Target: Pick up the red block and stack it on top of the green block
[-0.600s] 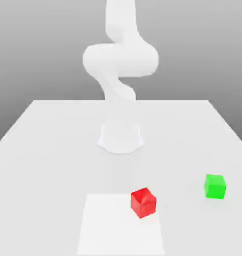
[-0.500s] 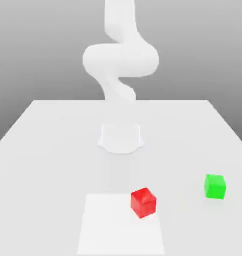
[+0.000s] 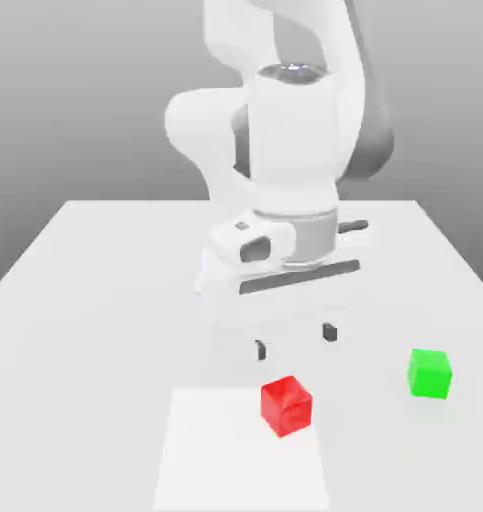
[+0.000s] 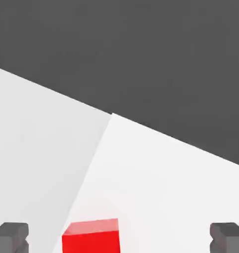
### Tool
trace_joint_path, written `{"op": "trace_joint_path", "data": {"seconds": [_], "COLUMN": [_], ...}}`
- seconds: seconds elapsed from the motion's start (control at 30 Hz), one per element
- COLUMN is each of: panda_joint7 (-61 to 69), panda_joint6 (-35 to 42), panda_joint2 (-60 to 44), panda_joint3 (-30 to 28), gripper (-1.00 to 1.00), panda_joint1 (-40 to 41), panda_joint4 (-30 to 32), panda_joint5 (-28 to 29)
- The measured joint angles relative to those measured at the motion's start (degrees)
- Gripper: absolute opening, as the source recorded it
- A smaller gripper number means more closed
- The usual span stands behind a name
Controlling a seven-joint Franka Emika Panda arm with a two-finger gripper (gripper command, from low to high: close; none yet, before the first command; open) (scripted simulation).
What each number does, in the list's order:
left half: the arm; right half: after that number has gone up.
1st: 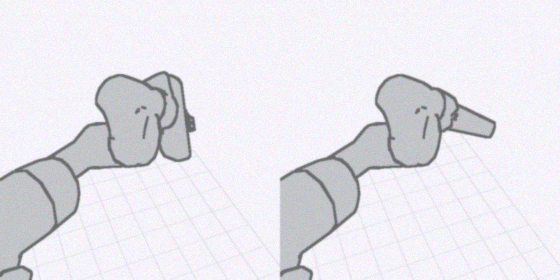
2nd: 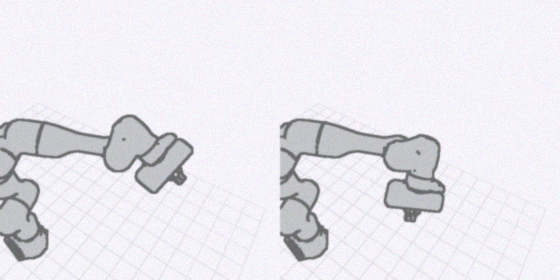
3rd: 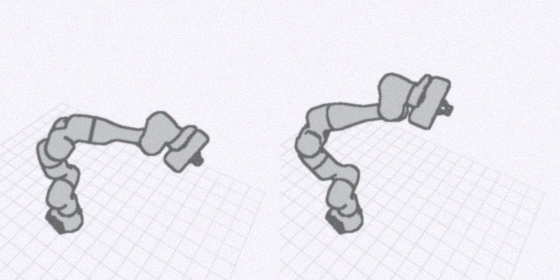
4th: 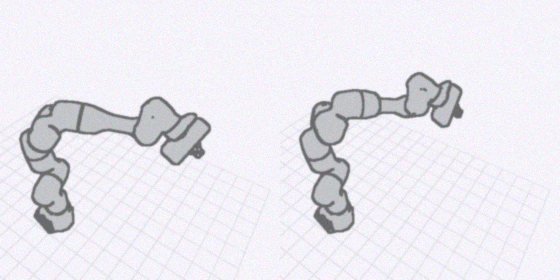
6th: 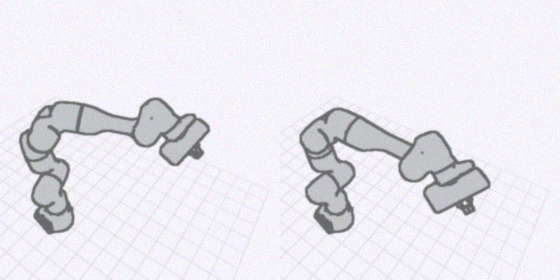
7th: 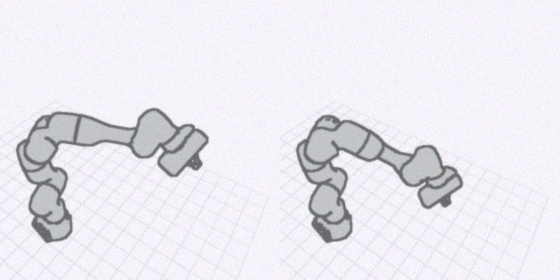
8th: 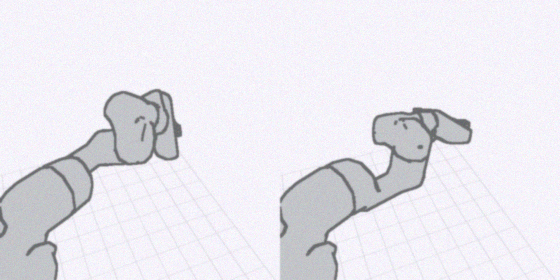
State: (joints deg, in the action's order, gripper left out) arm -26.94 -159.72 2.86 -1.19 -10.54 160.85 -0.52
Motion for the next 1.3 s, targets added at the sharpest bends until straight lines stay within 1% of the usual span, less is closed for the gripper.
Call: {"op": "trace_joint_path", "data": {"seconds": [0.07,0.23,0.27,0.5,0.73,0.77,0.9,1.1,1.27,1.3], "panda_joint7": [0.3,0.79,0.81,0.67,0.63,1.81,8.41,18.09,15.92,15.07], "panda_joint6": [-3.3,-12.03,-13.02,-12.88,-1.84,-0.72,2.73,6.64,-1.2,-3.05], "panda_joint2": [-4.13,-14.45,-15.62,-15.46,-2.68,-1.78,-0.02,1.02,-7.73,-9.73], "panda_joint3": [0.05,0.47,0.65,0.77,0.44,1.41,6.43,12.27,11.37,11.08], "gripper": [0.0,0.0,-1.0,-1.0,-1.0,-1.0,-1.0,-1.0,-1.0,1.0], "panda_joint1": [-0.01,0.21,0.39,0.54,0.12,0.08,-10.67,-23.04,-24.06,-24.05], "panda_joint4": [0.43,-0.7,-0.86,-0.83,0.9,0.69,-1.03,-3.9,-4.65,-4.75], "panda_joint5": [0.42,-0.04,-0.05,0.11,0.57,0.36,-0.63,-1.24,3.41,4.66]}}
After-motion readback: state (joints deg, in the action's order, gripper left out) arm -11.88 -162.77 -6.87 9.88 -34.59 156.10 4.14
